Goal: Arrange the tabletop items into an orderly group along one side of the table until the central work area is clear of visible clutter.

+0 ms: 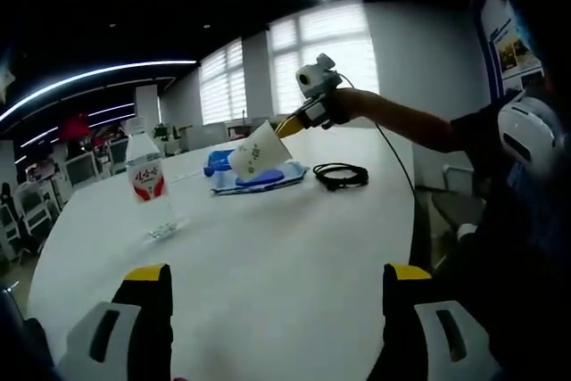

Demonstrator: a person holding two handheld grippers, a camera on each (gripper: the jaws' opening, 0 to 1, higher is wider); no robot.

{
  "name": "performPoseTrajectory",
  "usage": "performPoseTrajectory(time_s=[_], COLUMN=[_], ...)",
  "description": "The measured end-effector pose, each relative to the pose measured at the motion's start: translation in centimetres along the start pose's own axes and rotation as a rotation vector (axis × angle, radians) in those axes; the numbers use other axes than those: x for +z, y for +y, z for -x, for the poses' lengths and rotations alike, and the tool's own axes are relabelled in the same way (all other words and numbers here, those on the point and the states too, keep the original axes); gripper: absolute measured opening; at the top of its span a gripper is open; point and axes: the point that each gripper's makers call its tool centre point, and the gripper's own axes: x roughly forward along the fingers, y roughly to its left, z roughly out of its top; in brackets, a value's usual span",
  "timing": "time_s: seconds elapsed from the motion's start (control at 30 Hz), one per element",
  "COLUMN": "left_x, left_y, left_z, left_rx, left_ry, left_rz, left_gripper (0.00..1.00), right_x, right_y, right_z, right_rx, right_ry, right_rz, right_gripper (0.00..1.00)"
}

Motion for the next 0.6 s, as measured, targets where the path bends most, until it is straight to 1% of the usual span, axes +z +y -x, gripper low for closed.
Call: performPoseTrajectory(time_s=[0.5, 0.53, 0.6], left_x=[-0.49, -0.53, -0.57], left_y=[0.40, 0.52, 0.50], left_z=[0.01, 0.04, 0.07], left_rx=[0.015, 0.020, 0.020], left_ry=[0.009, 0.009, 0.009], left_rz=[0.011, 0.011, 0.012], left_gripper=[0.98, 0.98, 0.98], right_x=[0.36, 0.21, 0.23], right_y=[-0.60, -0.36, -0.45], right_z=[-0.44, -0.58, -0.65], right_rx=[0.015, 0.024, 0.025], right_ry=[-0.002, -0.007, -0.007], right_rz=[-0.032, -0.050, -0.057], right_gripper=[0.00, 0.00, 0.00])
